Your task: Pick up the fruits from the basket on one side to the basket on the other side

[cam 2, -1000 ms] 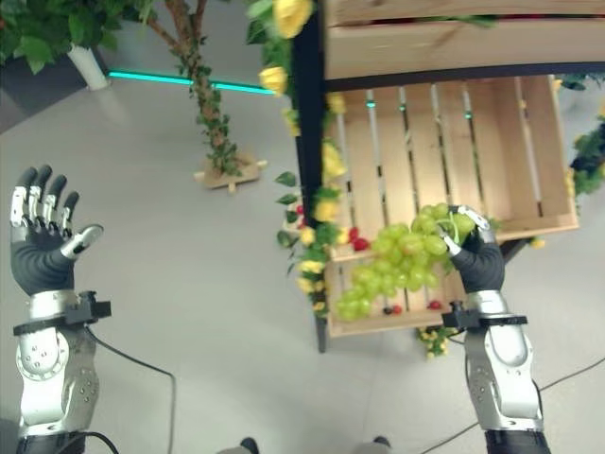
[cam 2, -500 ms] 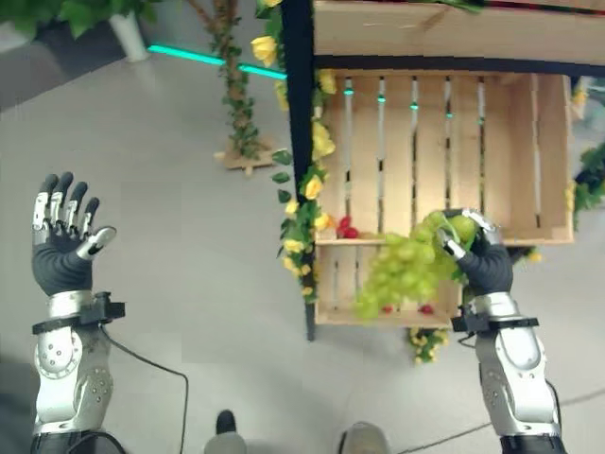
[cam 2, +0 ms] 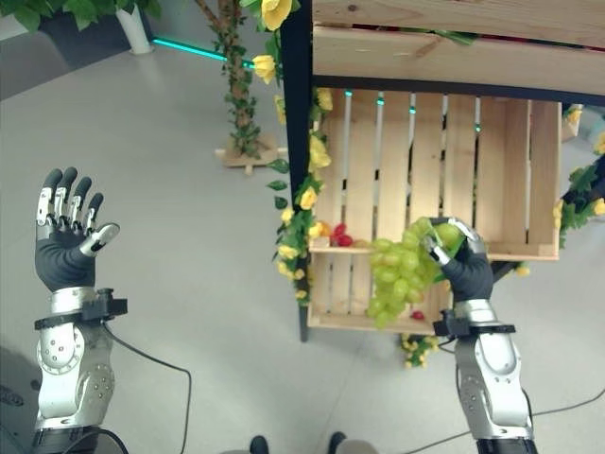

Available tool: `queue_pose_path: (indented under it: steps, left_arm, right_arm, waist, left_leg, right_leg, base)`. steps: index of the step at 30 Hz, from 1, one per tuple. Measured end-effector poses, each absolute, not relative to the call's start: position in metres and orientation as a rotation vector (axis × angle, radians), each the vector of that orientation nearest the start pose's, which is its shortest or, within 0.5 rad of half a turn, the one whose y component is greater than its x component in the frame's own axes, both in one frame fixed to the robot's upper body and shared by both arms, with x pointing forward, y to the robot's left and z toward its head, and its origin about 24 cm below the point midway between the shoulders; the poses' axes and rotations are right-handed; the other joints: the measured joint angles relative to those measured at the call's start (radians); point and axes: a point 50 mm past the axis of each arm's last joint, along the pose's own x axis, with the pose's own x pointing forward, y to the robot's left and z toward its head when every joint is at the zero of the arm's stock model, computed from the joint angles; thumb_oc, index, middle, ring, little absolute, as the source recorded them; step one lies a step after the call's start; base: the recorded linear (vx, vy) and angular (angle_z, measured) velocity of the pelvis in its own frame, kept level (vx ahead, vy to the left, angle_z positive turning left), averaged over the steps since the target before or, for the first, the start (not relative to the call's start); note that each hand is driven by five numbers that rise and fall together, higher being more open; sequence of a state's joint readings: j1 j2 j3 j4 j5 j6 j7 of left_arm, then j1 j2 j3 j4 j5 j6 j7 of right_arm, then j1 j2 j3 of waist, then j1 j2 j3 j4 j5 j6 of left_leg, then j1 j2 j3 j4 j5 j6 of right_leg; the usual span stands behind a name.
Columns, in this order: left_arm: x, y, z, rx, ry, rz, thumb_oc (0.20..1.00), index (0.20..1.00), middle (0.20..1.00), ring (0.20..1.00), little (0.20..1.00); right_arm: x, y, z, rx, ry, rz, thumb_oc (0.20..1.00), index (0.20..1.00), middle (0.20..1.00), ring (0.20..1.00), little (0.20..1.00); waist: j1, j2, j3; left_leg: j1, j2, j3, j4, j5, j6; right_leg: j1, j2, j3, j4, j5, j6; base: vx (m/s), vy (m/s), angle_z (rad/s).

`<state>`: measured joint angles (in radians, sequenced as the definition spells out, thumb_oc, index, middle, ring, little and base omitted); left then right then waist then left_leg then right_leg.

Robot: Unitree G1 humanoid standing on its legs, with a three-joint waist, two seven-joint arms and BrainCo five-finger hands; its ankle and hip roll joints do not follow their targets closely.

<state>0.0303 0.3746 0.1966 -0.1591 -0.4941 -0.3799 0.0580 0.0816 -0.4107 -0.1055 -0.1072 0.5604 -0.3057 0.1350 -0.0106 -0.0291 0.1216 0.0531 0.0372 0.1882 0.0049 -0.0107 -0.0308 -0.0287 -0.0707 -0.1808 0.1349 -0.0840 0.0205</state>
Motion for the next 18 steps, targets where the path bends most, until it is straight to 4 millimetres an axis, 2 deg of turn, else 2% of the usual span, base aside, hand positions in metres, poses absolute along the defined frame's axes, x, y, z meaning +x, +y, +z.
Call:
queue_pose_path:
  steps: [6,9,12,17,18]
  left_arm:
    - [0.223,0.259,0.129,-0.089,-0.545,0.206,1.0,1.0,1.0,1.0,1.0]
    - [0.221,0.26,0.126,-0.087,-0.53,0.211,1.0,1.0,1.0,1.0,1.0]
    - [0.221,0.26,0.125,-0.088,-0.525,0.208,1.0,1.0,1.0,1.0,1.0]
    - [0.22,0.257,0.121,-0.088,-0.503,0.188,1.0,1.0,1.0,1.0,1.0]
    - [0.22,0.256,0.12,-0.087,-0.493,0.183,1.0,1.0,1.0,1.0,1.0]
  right_arm:
    - [0.231,-0.243,0.106,0.058,-0.376,0.03,0.2,0.2,0.2,0.2,0.2]
    - [0.237,-0.245,0.115,0.001,-0.398,0.024,0.2,0.2,0.2,0.2,0.2]
    - [0.248,-0.252,0.125,-0.047,-0.418,-0.001,0.2,0.2,0.2,0.2,0.2]
    - [0.27,-0.265,0.128,-0.116,-0.383,-0.054,0.2,0.2,0.2,0.2,0.2]
    - [0.276,-0.267,0.13,-0.137,-0.375,-0.063,0.2,0.2,0.2,0.2,0.2]
  waist:
    - [0.001,0.006,-0.018]
    - [0.004,0.017,-0.03]
    - [0.017,0.024,-0.038]
    - [0.034,0.025,-0.045]
    - [0.05,0.025,-0.047]
  left_leg:
    - [0.023,0.003,0.004,-0.019,0.0,-0.001]
    - [0.023,0.004,0.001,-0.021,0.0,-0.001]
    - [0.022,0.005,-0.003,-0.02,0.001,-0.001]
    - [0.018,0.005,-0.03,-0.015,0.001,-0.001]
    - [0.011,0.005,-0.033,-0.014,0.001,-0.001]
  right_leg:
    - [0.018,0.003,0.0,-0.017,0.0,0.001]
    - [0.027,0.003,-0.008,-0.025,0.001,0.002]
    - [0.027,0.003,-0.018,-0.029,0.003,0.002]
    - [0.046,0.003,-0.046,-0.04,0.007,0.0]
    - [0.043,0.003,-0.049,-0.042,0.007,0.0]
  base:
    - [0.07,-0.011,-0.02]
    - [0.04,-0.031,0.05]
    - [0.02,-0.031,0.03]
    - [0.01,-0.038,0.17]
    - [-0.01,-0.023,0.04]
